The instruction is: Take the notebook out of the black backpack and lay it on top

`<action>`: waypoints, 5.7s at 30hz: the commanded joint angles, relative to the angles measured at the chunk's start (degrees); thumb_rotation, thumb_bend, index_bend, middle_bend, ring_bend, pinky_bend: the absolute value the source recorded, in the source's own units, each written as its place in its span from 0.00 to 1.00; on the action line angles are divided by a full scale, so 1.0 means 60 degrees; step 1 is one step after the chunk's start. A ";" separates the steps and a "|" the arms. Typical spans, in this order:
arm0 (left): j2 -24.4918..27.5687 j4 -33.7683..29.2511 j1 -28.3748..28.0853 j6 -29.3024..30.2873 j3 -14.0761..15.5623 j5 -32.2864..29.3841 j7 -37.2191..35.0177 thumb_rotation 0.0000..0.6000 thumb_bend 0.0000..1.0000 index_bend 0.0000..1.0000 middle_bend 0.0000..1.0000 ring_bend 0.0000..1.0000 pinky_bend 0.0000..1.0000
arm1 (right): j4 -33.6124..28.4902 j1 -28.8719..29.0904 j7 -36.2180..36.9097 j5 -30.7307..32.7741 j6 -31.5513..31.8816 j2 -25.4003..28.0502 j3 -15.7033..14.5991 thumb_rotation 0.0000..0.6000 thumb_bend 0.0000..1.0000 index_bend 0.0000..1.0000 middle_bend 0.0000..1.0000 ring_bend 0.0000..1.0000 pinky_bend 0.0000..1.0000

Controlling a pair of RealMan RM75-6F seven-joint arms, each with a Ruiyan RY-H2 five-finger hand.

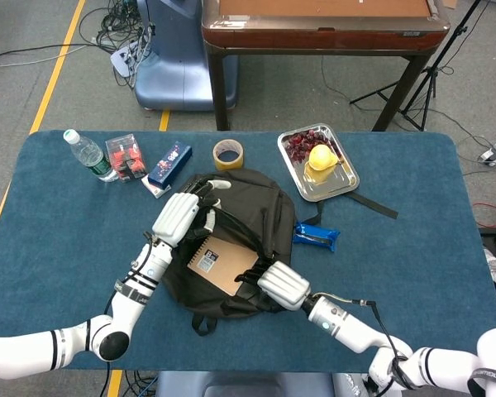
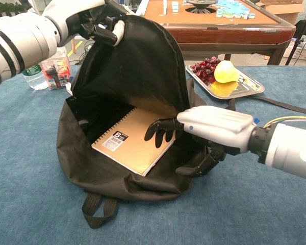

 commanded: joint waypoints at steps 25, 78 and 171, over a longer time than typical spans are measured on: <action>-0.0183 0.0086 -0.0043 0.0310 -0.0011 -0.0213 -0.0011 1.00 0.67 0.65 0.23 0.10 0.10 | 0.4009 0.0837 -0.0149 -0.0357 0.1122 -0.2895 -0.0183 1.00 0.13 0.26 0.31 0.25 0.32; -0.0076 0.0097 -0.0084 0.0240 -0.0161 -0.0903 0.0075 1.00 0.67 0.63 0.23 0.10 0.10 | 1.0137 0.1632 0.1819 -0.0597 0.3489 -0.5910 -0.0748 1.00 0.42 0.29 0.32 0.24 0.32; 0.0784 -0.0285 -0.0156 -0.0212 0.0103 -0.1976 0.0384 1.00 0.64 0.57 0.19 0.09 0.10 | -0.1906 -0.0645 0.1607 -0.1035 0.8593 0.1786 0.0907 1.00 0.58 0.98 0.73 0.70 0.61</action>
